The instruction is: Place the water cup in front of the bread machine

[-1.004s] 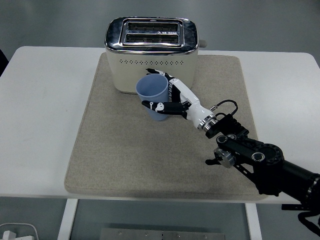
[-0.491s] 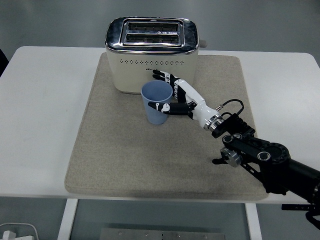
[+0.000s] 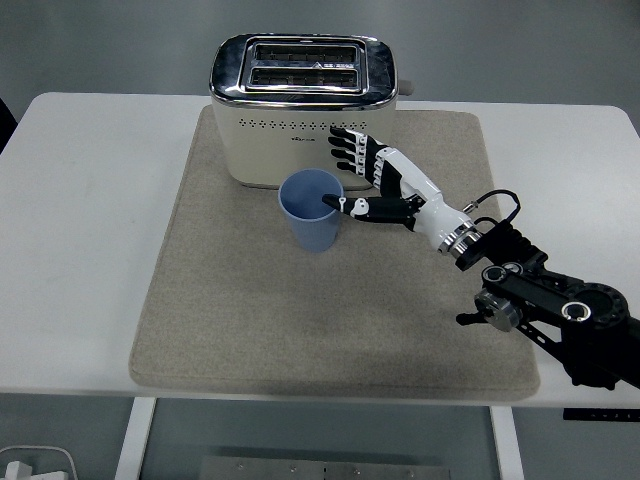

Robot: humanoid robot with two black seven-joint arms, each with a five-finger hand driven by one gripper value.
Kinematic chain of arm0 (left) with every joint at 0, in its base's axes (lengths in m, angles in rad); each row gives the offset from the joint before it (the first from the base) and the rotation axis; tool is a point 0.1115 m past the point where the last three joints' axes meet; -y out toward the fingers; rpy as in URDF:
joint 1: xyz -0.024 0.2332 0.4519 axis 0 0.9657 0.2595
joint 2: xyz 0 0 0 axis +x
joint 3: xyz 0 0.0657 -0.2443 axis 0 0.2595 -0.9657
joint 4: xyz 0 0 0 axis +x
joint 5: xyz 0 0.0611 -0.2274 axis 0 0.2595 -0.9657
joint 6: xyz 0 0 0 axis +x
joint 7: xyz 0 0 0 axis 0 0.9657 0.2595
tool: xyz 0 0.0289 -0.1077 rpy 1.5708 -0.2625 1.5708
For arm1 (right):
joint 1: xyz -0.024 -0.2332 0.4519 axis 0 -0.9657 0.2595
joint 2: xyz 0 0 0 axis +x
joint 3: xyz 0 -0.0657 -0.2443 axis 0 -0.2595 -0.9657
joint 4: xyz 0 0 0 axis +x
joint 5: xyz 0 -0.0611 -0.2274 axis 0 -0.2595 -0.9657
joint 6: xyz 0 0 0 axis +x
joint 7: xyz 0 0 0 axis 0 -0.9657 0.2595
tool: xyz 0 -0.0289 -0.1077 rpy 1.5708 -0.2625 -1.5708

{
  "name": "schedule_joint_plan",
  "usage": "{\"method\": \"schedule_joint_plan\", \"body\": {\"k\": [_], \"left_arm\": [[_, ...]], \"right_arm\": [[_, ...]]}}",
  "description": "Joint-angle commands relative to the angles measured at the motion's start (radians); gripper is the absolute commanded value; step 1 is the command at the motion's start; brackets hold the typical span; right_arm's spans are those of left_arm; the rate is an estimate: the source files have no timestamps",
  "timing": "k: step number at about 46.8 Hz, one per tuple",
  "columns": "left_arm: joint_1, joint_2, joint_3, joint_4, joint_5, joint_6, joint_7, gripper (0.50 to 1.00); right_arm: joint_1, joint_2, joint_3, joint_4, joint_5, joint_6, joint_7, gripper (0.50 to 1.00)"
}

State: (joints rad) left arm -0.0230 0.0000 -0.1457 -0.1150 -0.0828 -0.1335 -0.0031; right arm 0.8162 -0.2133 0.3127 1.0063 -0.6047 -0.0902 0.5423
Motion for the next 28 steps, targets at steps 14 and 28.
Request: {"method": "schedule_joint_plan", "body": {"k": [14, 28], "left_arm": [[0.000, 0.000, 0.000, 0.000, 0.000, 0.000, 0.000, 1.000], [0.000, 0.000, 0.000, 0.000, 0.000, 0.000, 0.000, 1.000]], "right_arm": [[0.000, -0.141, 0.006, 0.002, 0.006, 0.012, 0.002, 0.913], [0.005, -0.209, 0.068, -0.129, 0.028, 0.044, -0.007, 0.913]]}}
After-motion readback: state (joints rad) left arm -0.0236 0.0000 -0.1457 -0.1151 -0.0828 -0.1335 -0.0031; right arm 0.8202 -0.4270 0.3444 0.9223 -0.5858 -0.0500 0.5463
